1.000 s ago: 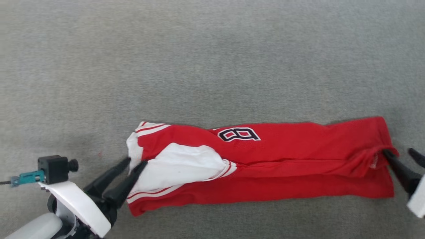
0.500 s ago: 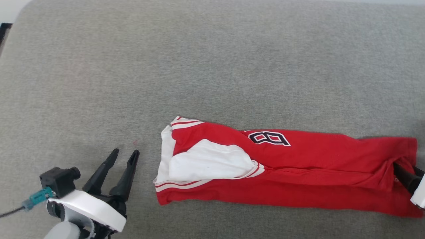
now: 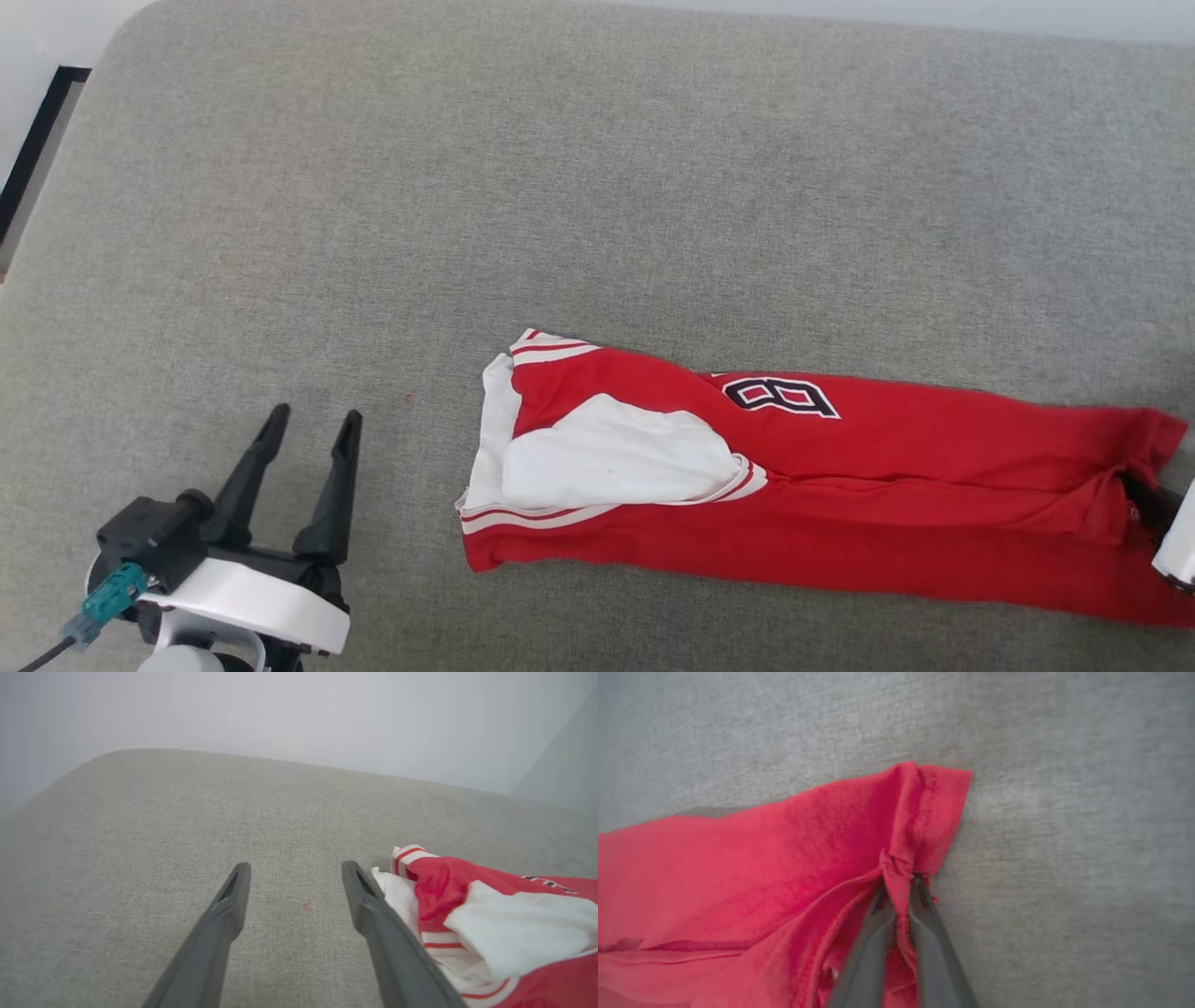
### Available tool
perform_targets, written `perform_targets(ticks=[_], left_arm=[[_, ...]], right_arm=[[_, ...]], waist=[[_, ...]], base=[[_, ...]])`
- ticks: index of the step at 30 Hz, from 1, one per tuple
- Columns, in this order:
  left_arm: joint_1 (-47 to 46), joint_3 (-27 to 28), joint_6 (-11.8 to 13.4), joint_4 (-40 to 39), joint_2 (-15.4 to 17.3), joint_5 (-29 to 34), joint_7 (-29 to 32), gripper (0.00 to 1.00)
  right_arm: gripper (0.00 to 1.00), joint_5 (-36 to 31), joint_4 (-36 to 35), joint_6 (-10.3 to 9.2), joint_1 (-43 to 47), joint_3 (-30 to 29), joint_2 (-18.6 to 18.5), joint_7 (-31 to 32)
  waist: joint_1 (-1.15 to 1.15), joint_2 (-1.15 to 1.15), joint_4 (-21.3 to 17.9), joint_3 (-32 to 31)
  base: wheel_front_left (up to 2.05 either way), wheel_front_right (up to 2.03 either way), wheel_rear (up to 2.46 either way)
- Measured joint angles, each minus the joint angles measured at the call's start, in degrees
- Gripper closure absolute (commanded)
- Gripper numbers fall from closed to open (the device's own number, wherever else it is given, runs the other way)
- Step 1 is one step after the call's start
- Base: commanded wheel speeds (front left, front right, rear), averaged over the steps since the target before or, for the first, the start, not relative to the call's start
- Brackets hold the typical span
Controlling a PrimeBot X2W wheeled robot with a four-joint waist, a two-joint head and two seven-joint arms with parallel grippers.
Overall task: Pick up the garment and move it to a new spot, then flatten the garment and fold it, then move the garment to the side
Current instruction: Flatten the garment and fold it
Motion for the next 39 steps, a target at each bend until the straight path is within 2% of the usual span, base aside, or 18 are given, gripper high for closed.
perform_targets(ticks=[9,21,24,27,30,39], left_arm=[[0.0,1.1,0.0,-2.5,-0.1,1.4,0.0,0.00],[1.1,3.0,0.0,-7.9,0.5,1.4,0.0,0.00],[1.8,3.9,0.0,-8.7,0.5,1.0,0.0,0.00],[2.4,4.2,0.0,-8.9,0.6,0.7,0.0,0.00],[2.6,3.9,0.0,-8.9,0.7,-0.5,0.0,0.00],[2.8,2.1,0.0,-7.9,1.2,-2.2,0.0,0.00]], right_arm=[[1.00,0.0,-2.1,0.09,-0.5,-1.4,0.9,-1.7],[1.00,-0.8,-7.6,-0.01,-0.1,-17.5,-5.6,-2.7],[1.00,-1.6,-9.2,-0.01,0.0,-19.0,-6.3,-1.9],[1.00,-1.3,-11.4,-0.01,0.8,-17.1,-5.8,-0.5],[1.00,-0.2,-14.4,-0.02,2.4,-12.3,-5.0,0.9],[1.00,3.3,-26.0,-0.02,5.2,9.7,-3.6,4.0]], waist=[[0.00,0.00,-1.2,0.0],[0.00,0.00,-3.8,-0.5],[0.00,0.00,-4.4,-0.7],[0.00,0.00,-4.8,-1.1],[0.00,0.00,-5.1,-1.4],[0.00,0.00,-4.4,-1.8]], base=[[0.00,0.00,0.00],[0.00,0.00,0.00],[0.00,0.00,0.00],[0.00,0.00,0.00],[0.00,0.00,0.00],[0.00,0.00,0.00]])
